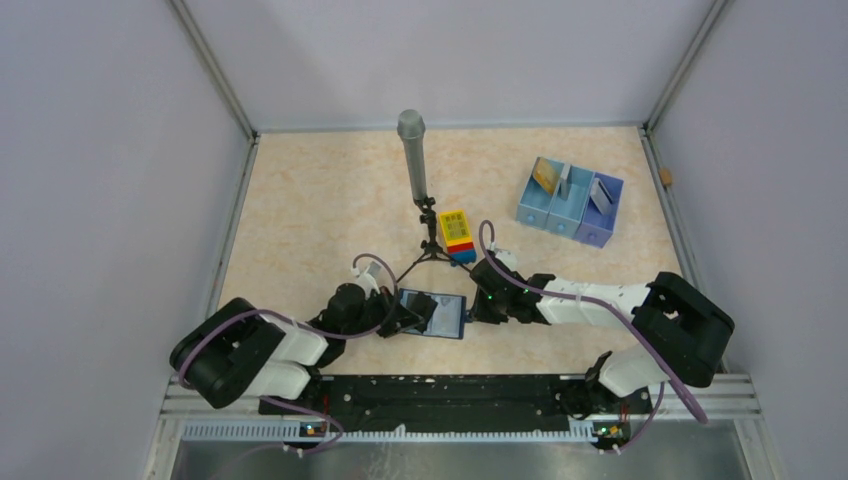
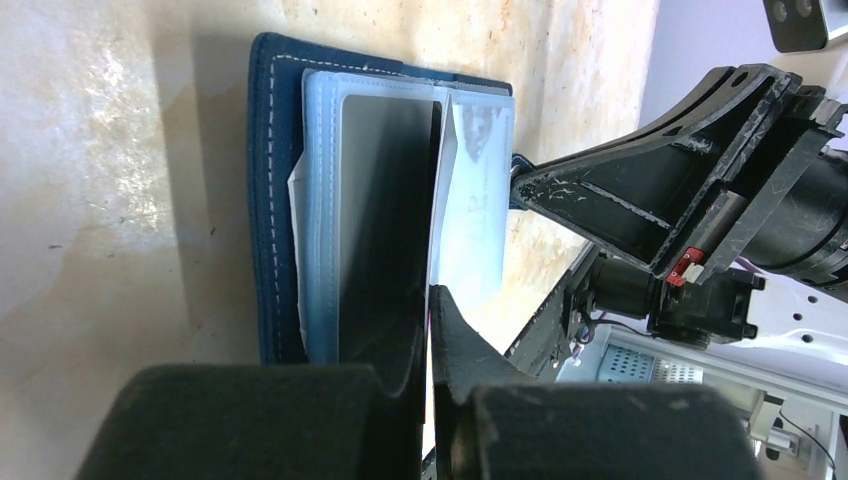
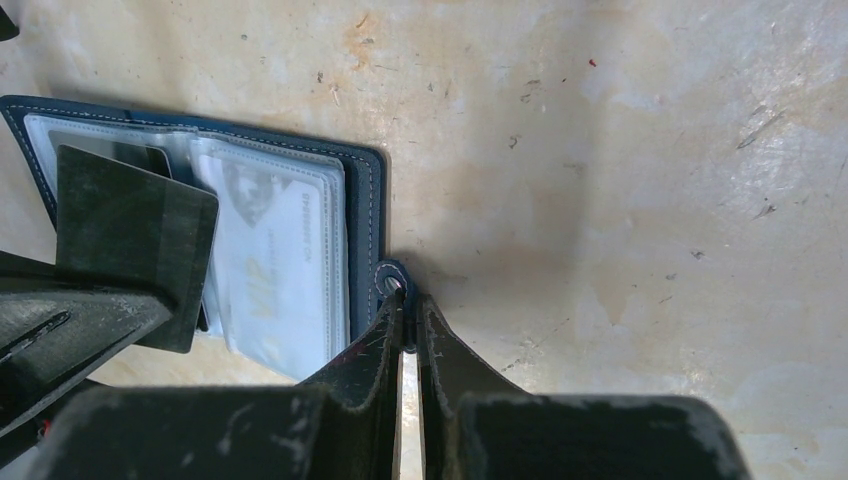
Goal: Put the credit cards into the card holder
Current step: Insert the credit card into the card holder.
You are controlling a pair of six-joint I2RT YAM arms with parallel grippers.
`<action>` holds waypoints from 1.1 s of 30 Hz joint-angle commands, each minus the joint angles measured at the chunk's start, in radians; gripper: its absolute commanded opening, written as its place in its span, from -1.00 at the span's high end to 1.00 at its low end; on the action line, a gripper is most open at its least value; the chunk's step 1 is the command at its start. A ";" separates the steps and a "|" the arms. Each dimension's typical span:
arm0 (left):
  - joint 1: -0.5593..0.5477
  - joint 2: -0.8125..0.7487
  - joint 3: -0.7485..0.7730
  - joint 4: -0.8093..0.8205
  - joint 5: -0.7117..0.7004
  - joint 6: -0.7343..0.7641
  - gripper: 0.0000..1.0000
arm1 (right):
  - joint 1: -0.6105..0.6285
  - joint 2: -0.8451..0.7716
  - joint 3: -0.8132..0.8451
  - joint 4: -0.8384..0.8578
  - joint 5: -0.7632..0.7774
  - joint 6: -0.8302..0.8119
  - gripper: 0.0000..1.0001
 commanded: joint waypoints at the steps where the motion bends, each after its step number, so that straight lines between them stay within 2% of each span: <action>1: -0.011 0.044 0.004 0.077 -0.007 -0.016 1.00 | 0.014 0.027 0.015 -0.061 0.043 0.001 1.00; 11: -0.047 0.094 0.001 0.130 -0.055 -0.067 1.00 | 0.015 0.024 0.016 -0.064 0.047 0.004 1.00; 22: -0.119 0.125 -0.016 0.188 -0.205 -0.138 1.00 | 0.024 0.022 0.019 -0.051 0.042 0.010 1.00; 33: -0.171 0.162 0.017 0.171 -0.282 -0.140 1.00 | 0.029 0.020 0.019 -0.049 0.040 0.007 1.00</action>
